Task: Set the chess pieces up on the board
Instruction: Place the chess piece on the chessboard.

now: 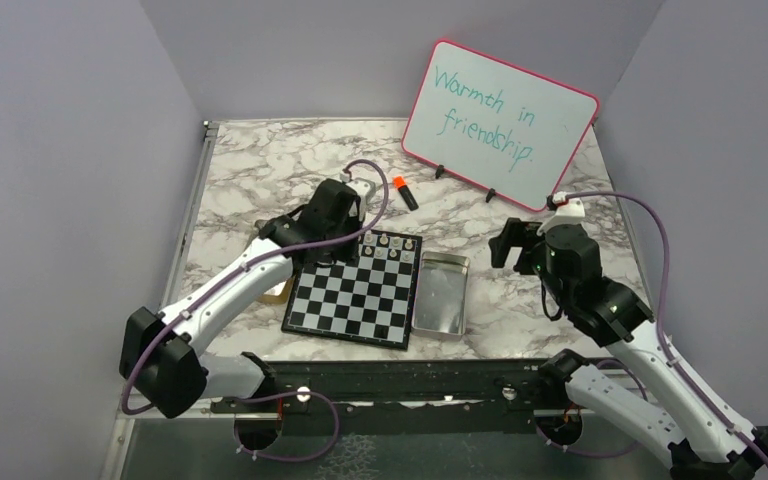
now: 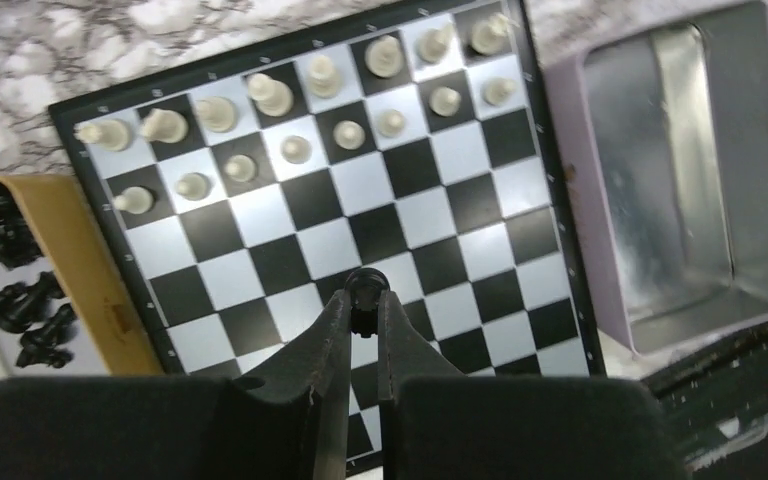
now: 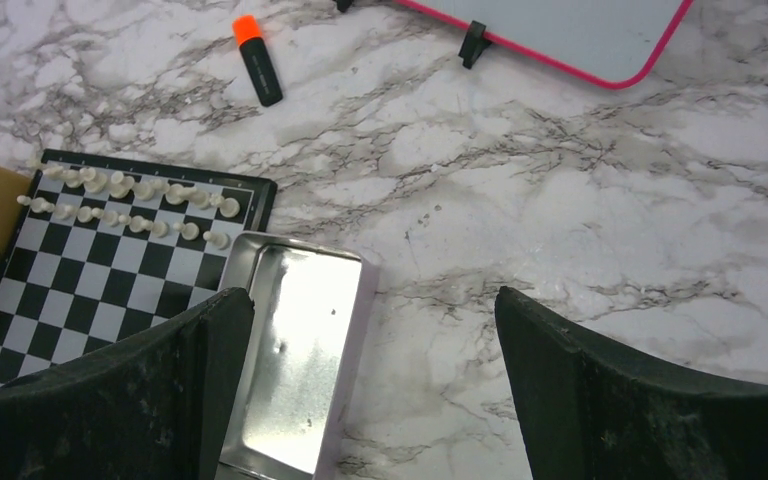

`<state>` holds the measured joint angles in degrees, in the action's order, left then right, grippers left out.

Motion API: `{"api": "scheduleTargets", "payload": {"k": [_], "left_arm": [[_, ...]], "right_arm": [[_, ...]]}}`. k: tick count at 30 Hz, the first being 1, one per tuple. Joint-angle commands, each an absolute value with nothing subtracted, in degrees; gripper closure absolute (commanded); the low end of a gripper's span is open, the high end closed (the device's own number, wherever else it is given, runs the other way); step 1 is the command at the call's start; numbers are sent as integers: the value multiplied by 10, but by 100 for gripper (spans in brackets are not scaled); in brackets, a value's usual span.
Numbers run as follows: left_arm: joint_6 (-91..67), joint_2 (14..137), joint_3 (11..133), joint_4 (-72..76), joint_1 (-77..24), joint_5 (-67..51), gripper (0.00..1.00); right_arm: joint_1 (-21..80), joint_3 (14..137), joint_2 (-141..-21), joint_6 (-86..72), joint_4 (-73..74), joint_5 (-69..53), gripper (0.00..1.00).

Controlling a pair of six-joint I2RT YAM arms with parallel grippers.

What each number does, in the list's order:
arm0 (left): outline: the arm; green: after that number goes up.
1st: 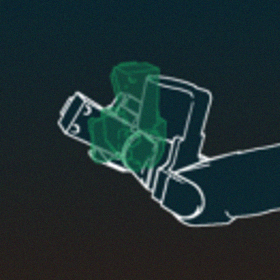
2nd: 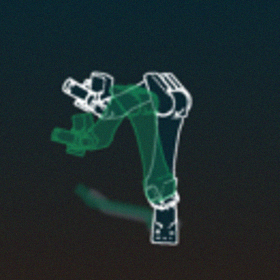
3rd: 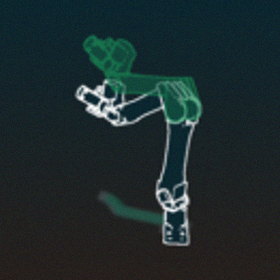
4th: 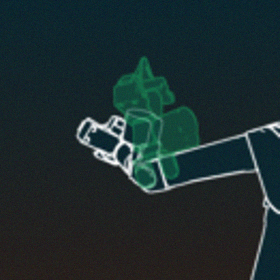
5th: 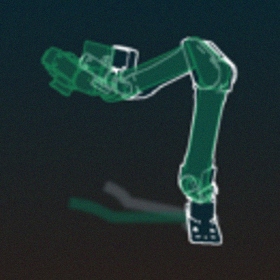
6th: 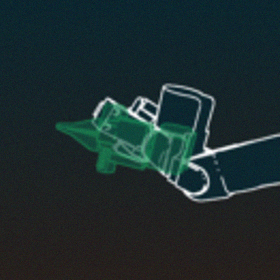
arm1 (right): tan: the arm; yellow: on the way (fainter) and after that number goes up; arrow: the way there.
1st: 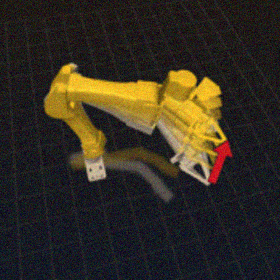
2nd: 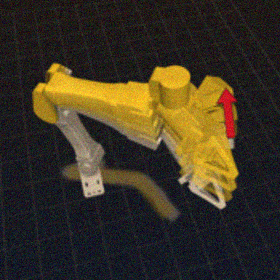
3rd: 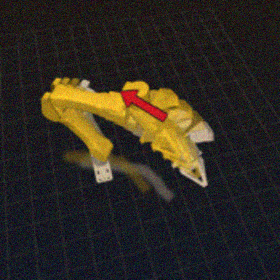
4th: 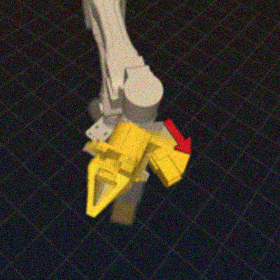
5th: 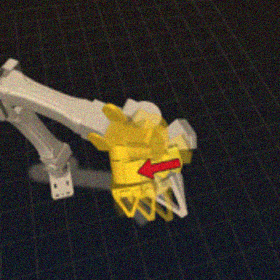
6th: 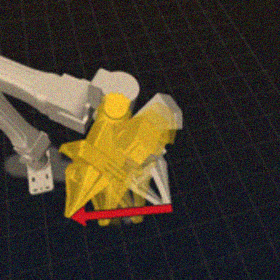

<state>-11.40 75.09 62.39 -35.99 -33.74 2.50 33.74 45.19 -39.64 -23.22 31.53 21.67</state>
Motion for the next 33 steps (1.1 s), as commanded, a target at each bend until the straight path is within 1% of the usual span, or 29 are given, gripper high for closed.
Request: {"api": "scheduleTargets", "payload": {"k": [1, 6, 12, 18, 25, 33], "left_arm": [[-95, 702, 589, -348, -386, -19, 93], [-95, 679, 567, -332, -441, -50, 93], [-127, 697, 558, -326, -528, 7, 92], [-165, 741, 561, -327, -605, 62, 92], [-188, 783, 559, -323, -656, 87, 92], [-192, 796, 539, -304, -667, 73, 92]], "right_arm": [[335, 486, -384, -218, 338, 271, 4], [335, 496, -377, -215, 333, 278, 4], [335, 502, -381, -211, 333, 288, 4], [335, 509, -377, -206, 335, 297, 4], [335, 505, -366, -206, 342, 310, 4], [335, 503, -364, -206, 344, 310, 4]]}}
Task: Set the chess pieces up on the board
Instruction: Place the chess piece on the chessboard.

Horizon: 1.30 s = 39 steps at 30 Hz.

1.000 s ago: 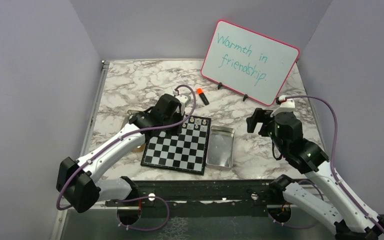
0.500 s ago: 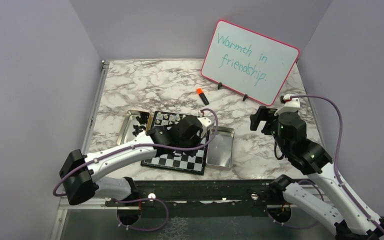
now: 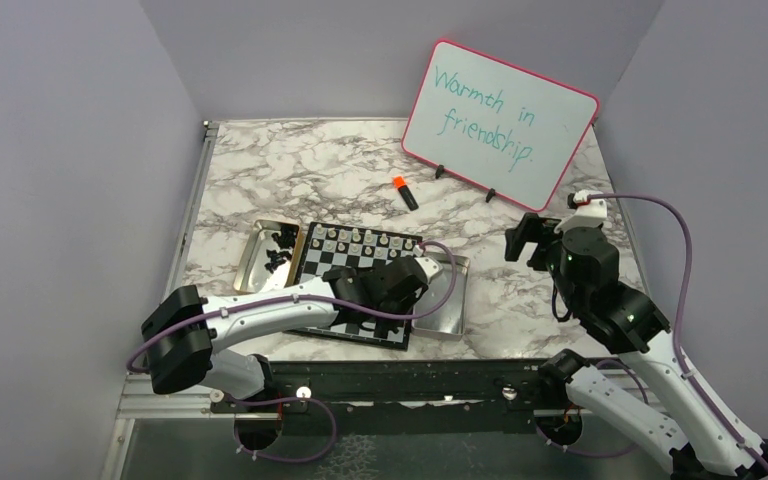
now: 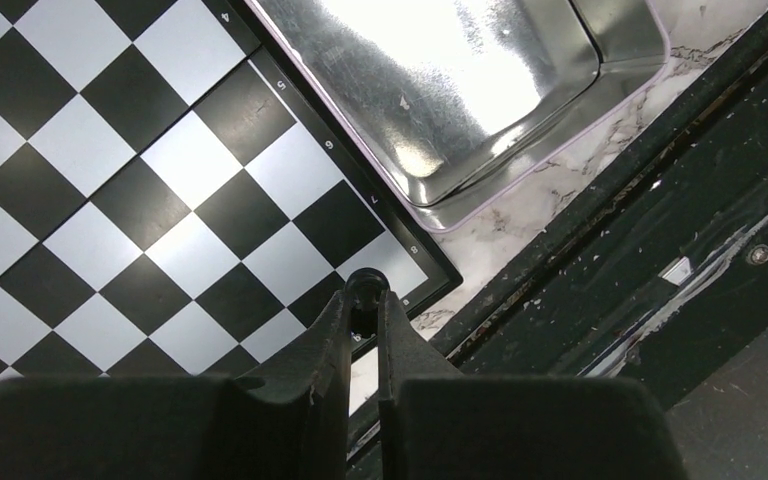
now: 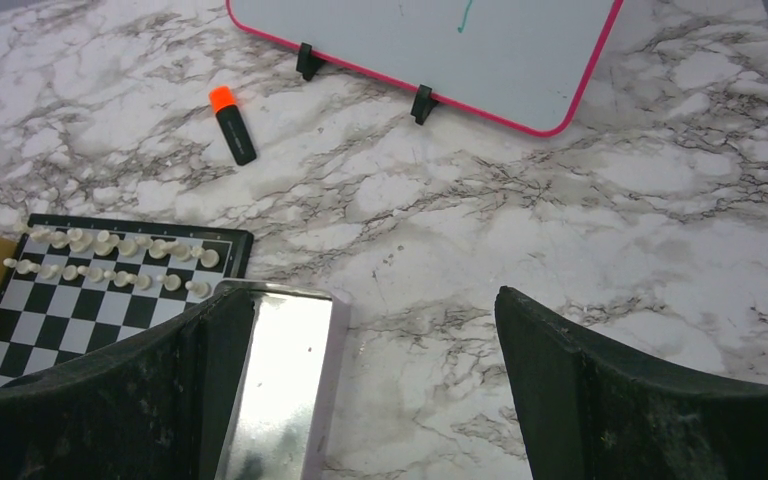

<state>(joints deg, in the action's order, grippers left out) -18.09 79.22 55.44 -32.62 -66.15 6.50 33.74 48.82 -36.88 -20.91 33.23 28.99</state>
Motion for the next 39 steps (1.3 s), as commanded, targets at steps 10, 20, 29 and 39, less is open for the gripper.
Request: {"api": "scheduleTargets", "payload": {"k": [10, 20, 29, 39], "left_arm": [[-193, 803, 502, -266, -674, 52, 92], [-191, 816, 499, -261, -679, 46, 92], [-195, 825, 494, -259, -682, 43, 91], [-196, 837, 492, -257, -685, 44, 87]], "right_arm": [[335, 499, -358, -205, 342, 311, 4], [335, 494, -356, -207, 342, 310, 4], [335, 492, -356, -209, 340, 307, 4], [335, 488, -349, -211, 343, 304, 4]]}}
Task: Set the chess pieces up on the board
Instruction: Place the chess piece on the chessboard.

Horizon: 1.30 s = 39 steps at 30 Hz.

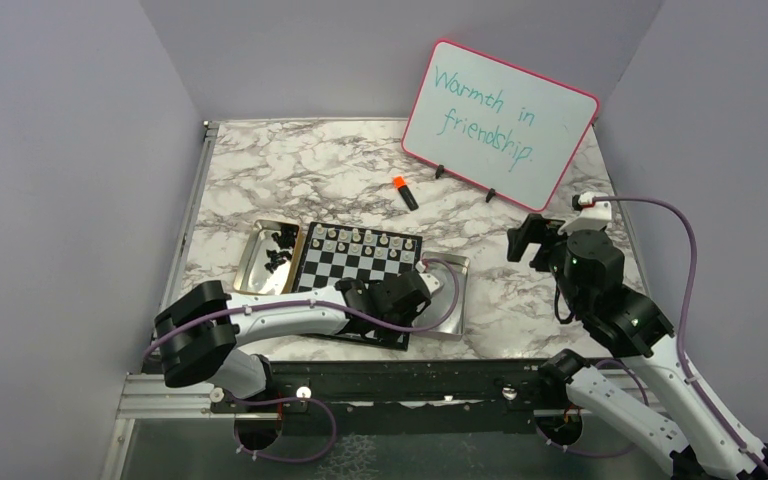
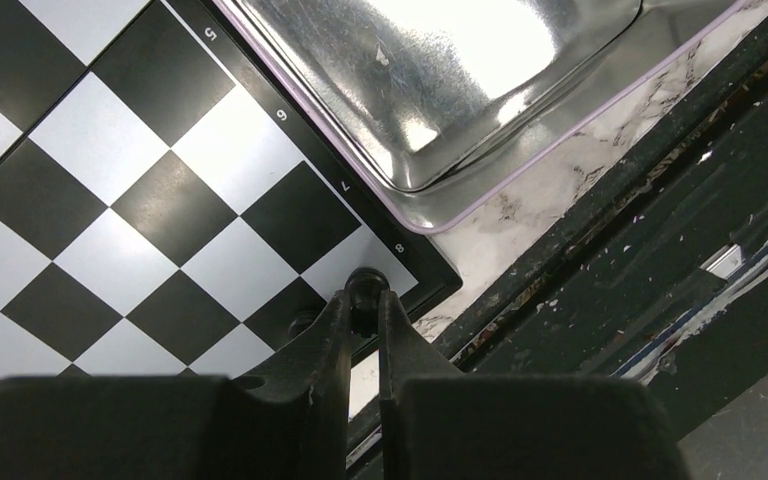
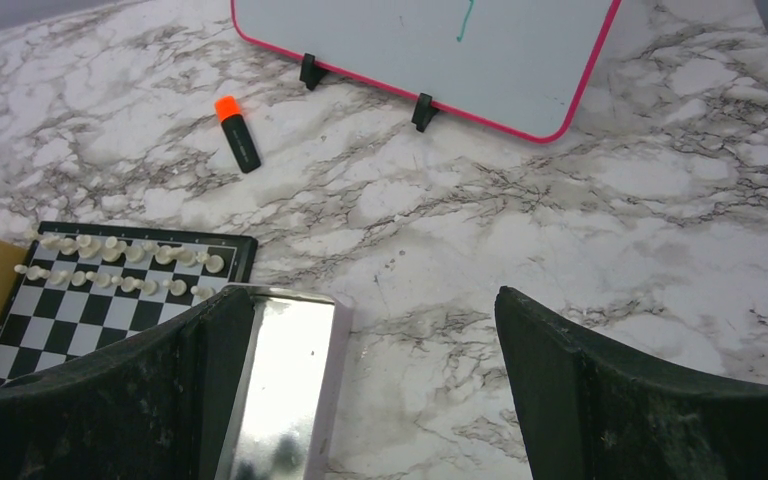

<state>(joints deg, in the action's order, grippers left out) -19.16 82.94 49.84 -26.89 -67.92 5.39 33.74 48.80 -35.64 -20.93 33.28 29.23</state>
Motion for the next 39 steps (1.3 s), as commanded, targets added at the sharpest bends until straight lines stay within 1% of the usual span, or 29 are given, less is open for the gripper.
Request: {"api": "scheduleTargets", "payload": {"k": [1, 4, 13, 16, 23, 29, 34, 39], "left_arm": [[-195, 838, 493, -257, -685, 44, 86], [-196, 838, 495, -257, -685, 43, 80], [-205, 816, 508, -258, -686, 52, 72], [-213, 802, 521, -259, -685, 74, 66], [-208, 812, 584, -290, -667, 144, 60], [-198, 832, 635, -325, -579, 151, 59], [-183, 825, 666, -338, -467, 147, 59], [-168, 801, 669, -347, -347, 151, 59]], "right_arm": [[335, 488, -349, -211, 344, 304, 4], [335, 486, -347, -212, 343, 303, 4], [335, 478, -346, -220, 339, 288, 4], [335, 474, -346, -222, 335, 277, 4], [335, 460, -348, -240, 326, 245, 4], [335, 432, -346, -258, 303, 204, 4], [335, 414, -360, -268, 277, 162, 5], [335, 414, -376, -272, 271, 138, 5]]}}
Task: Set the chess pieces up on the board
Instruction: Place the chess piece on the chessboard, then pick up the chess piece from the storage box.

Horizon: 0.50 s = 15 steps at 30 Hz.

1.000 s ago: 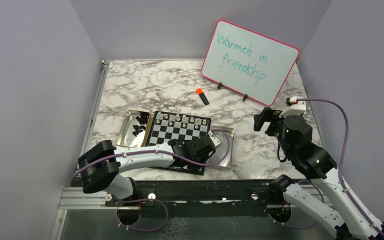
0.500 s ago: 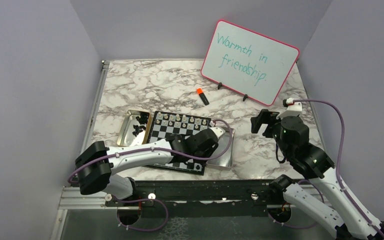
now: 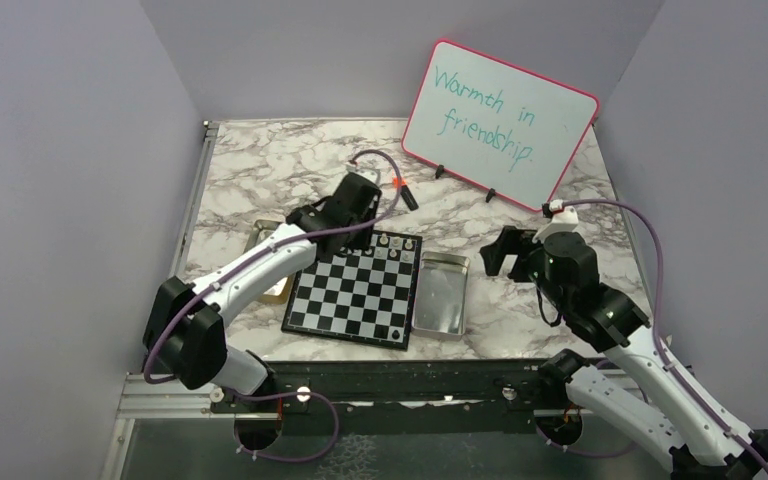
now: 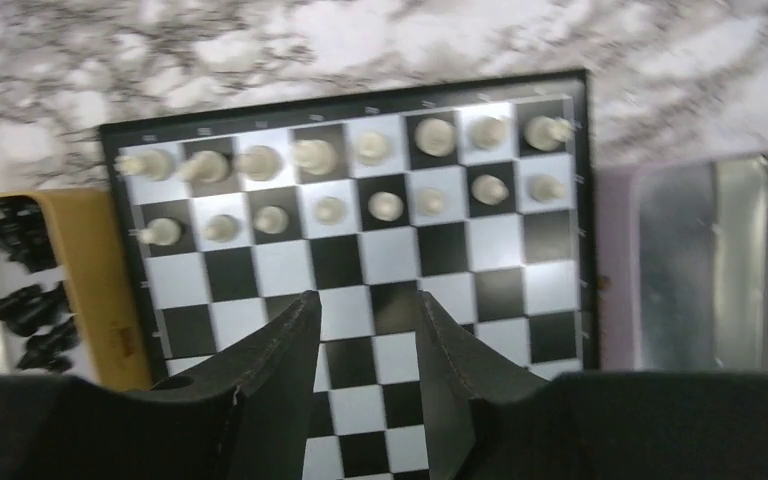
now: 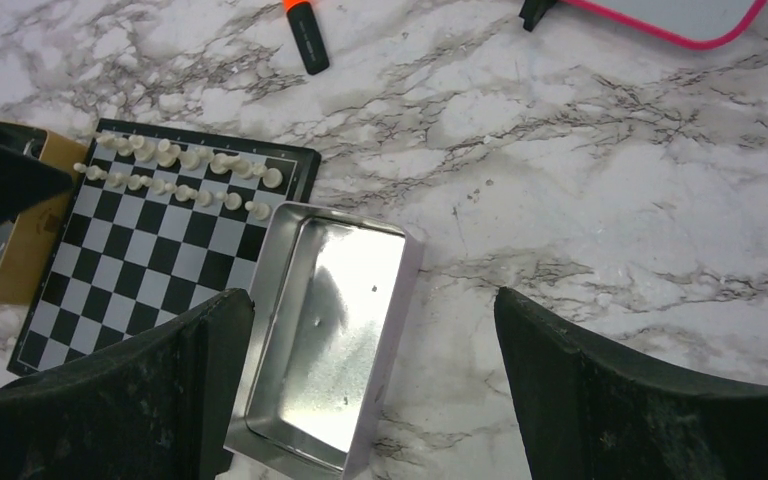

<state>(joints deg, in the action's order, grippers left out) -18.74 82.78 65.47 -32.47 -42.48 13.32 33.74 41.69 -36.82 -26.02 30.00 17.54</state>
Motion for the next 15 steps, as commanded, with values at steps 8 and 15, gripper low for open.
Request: {"api": "scheduleTargets", "payload": {"k": [8, 15], "left_arm": [[-163, 764, 636, -348, -165, 160, 65], [-168, 776, 596, -282, -43, 49, 67]], "right_arm": [[335, 406, -374, -259, 259, 128, 5], [335, 399, -372, -257, 248, 121, 5]]}}
